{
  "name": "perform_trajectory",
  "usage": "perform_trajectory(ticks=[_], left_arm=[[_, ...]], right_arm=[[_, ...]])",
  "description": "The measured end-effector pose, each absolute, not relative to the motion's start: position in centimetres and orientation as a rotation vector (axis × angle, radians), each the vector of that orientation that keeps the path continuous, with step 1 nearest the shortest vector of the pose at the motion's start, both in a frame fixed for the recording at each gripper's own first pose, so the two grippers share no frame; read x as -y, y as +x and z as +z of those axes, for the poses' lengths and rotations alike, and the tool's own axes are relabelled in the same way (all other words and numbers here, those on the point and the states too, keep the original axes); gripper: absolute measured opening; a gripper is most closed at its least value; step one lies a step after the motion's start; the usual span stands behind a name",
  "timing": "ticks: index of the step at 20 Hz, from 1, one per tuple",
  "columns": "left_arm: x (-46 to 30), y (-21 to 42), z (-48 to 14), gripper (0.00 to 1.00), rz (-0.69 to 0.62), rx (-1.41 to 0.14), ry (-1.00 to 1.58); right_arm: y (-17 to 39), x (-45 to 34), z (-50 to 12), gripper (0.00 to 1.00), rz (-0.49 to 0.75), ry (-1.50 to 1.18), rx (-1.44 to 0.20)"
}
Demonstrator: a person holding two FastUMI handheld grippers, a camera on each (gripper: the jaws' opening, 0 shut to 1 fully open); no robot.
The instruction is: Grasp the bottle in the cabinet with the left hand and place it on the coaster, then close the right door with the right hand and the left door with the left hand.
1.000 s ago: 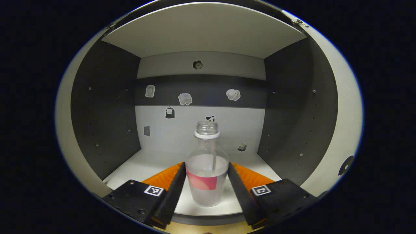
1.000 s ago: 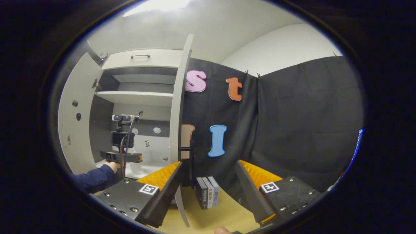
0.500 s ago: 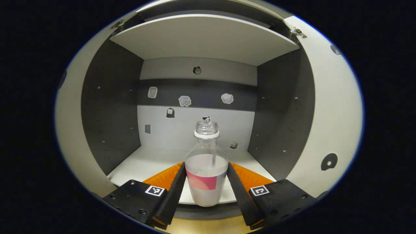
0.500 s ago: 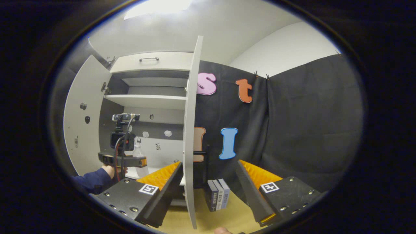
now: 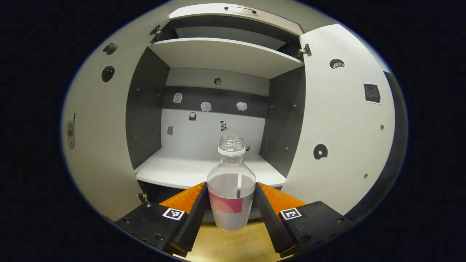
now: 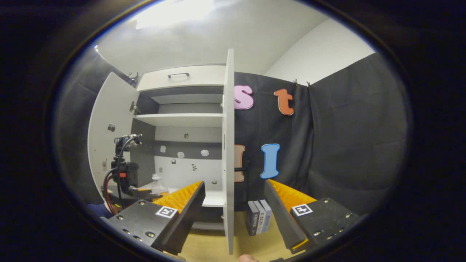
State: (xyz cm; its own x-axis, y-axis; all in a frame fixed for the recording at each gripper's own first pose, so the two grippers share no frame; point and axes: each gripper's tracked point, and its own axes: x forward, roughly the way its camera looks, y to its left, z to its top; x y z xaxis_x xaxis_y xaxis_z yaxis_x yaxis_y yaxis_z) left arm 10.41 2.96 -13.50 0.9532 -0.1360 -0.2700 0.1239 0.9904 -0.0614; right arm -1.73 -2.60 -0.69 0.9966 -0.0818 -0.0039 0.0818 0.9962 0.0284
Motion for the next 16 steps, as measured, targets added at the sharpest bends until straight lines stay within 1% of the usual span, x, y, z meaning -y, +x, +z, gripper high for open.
perform_trajectory(ticks=[1, 2, 5, 6, 9, 10, 15, 16], left_arm=[[-3.2, 9.3, -14.6, 0.81, -0.128, -0.295, -0.047], [-3.4, 8.2, -15.6, 0.81, -0.127, -0.311, -0.053], [-4.0, 5.5, -19.1, 0.81, -0.122, -0.360, -0.075], [-4.2, 4.6, -20.4, 0.81, -0.122, -0.381, -0.080], [-4.8, 1.7, -24.5, 0.81, -0.121, -0.451, -0.104], [-5.0, 0.9, -25.6, 0.81, -0.123, -0.469, -0.114], [-6.8, -2.9, -31.4, 0.81, -0.094, -0.589, -0.197], [-7.2, -3.5, -32.4, 0.81, -0.081, -0.612, -0.222]], right_arm=[[-1.8, 2.3, -0.6, 0.95, -0.067, 0.033, -0.001], [-1.8, 1.9, -0.5, 0.98, -0.054, 0.037, -0.001], [-1.9, 1.1, -0.5, 0.98, -0.020, 0.043, 0.000], [-1.8, 1.0, -0.7, 0.95, -0.012, 0.044, -0.003], [-2.0, 0.6, -0.7, 0.95, 0.004, 0.046, -0.005], [-1.9, 0.7, -0.8, 0.98, 0.005, 0.045, -0.004], [-2.1, 0.9, -0.9, 0.98, 0.010, 0.057, -0.006], [-2.2, 0.8, -1.0, 0.95, 0.013, 0.059, -0.009]])
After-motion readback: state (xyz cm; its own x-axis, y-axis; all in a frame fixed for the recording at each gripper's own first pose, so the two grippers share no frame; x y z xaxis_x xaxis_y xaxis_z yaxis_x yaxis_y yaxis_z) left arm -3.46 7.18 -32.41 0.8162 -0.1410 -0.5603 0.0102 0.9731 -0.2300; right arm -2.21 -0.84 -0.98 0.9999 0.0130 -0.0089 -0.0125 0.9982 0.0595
